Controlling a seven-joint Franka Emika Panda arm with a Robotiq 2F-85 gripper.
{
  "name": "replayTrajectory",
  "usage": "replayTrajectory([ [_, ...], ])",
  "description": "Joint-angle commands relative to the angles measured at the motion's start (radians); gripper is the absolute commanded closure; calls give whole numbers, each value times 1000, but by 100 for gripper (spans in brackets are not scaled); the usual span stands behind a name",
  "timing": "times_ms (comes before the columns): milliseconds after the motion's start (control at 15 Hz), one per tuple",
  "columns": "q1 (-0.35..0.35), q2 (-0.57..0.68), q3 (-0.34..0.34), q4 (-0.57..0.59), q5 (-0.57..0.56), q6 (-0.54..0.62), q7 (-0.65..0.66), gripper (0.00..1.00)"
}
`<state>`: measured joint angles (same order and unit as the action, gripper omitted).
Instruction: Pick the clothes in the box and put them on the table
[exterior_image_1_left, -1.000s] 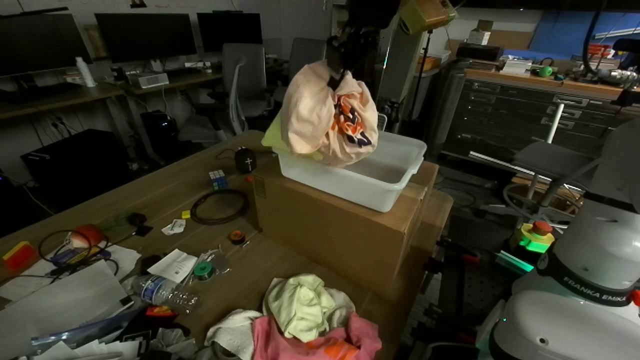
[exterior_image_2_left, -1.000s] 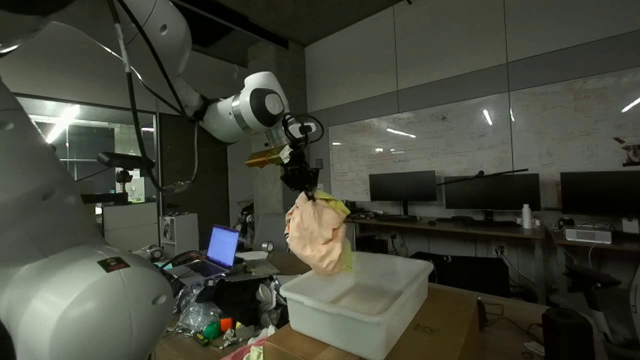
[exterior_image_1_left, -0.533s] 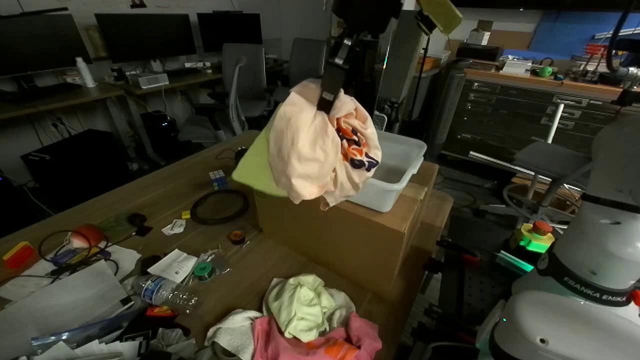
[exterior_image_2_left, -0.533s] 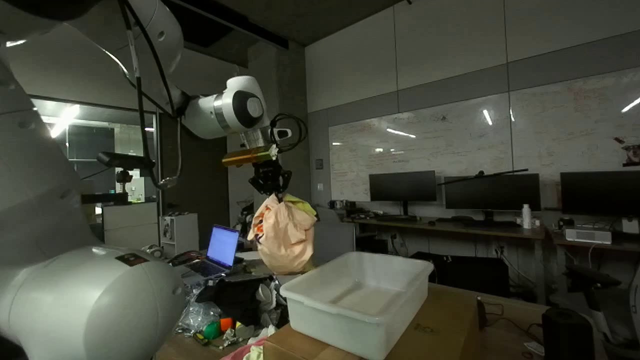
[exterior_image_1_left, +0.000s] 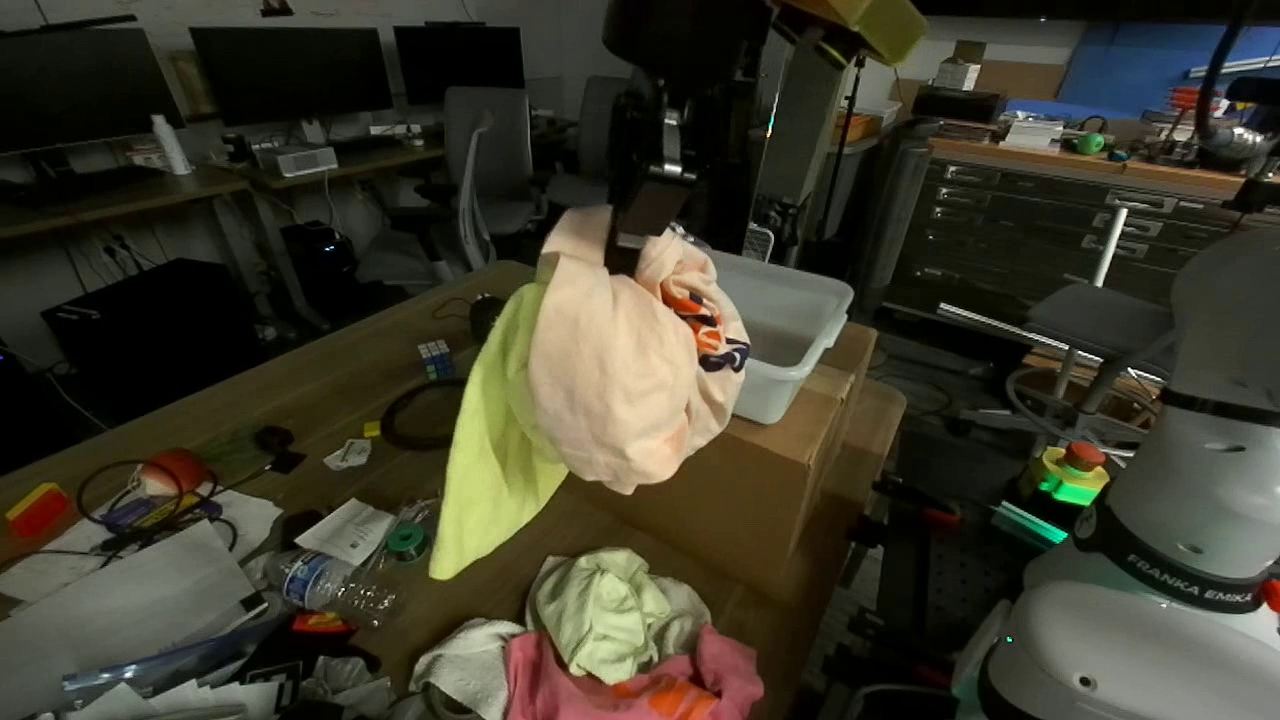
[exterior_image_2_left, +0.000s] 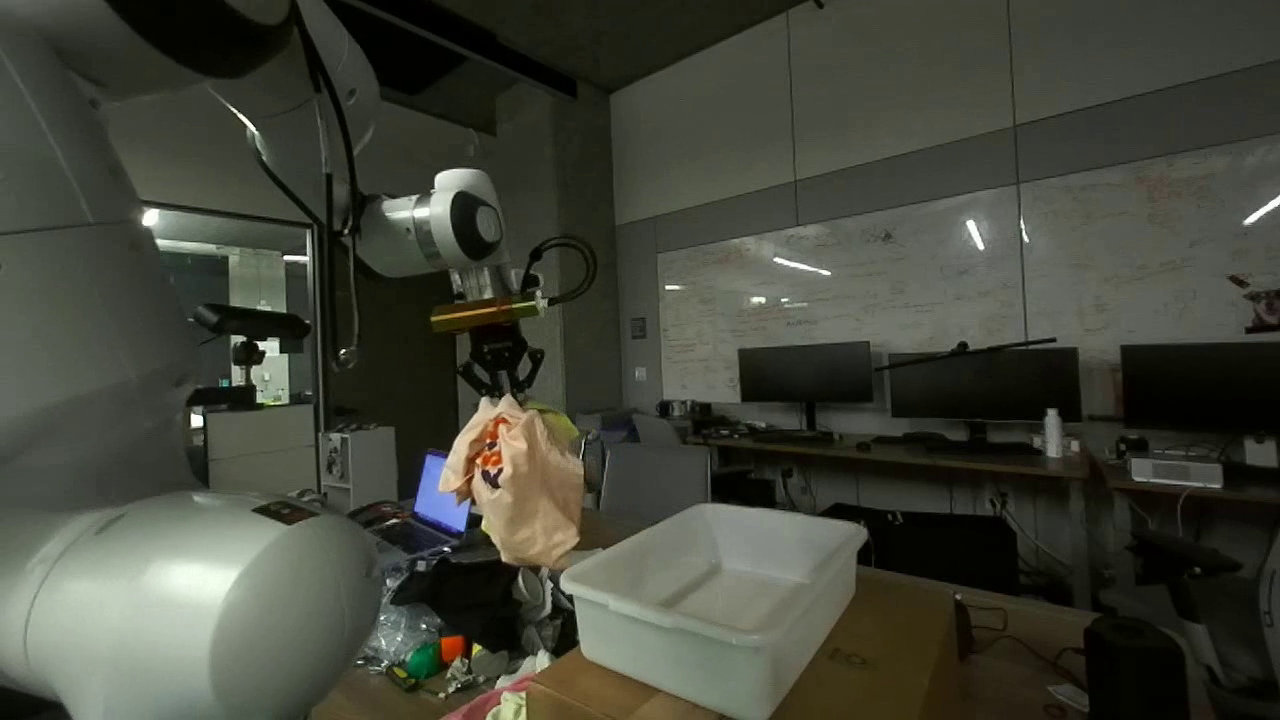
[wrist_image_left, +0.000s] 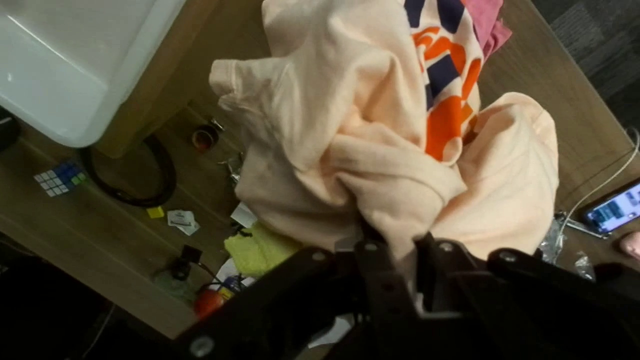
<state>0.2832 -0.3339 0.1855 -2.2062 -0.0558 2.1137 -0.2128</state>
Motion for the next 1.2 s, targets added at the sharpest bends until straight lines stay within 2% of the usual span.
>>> replayTrajectory([
  [0, -9, 84, 29, 104, -47, -47, -45, 60],
  [67, -13, 95, 34, 110, -73, -41, -47, 60],
  [133, -21, 107, 40, 116, -106, -36, -32, 54],
  [333, -52, 122, 40, 106, -223, -17, 30, 31],
  [600, -133, 119, 16, 52, -398, -13, 211, 2],
  [867, -208, 87, -23, -18, -466, -78, 335, 0],
  [1000, -235, 65, -43, -49, -458, -141, 385, 0],
  [1133, -245, 35, -68, -74, -410, -211, 366, 0],
])
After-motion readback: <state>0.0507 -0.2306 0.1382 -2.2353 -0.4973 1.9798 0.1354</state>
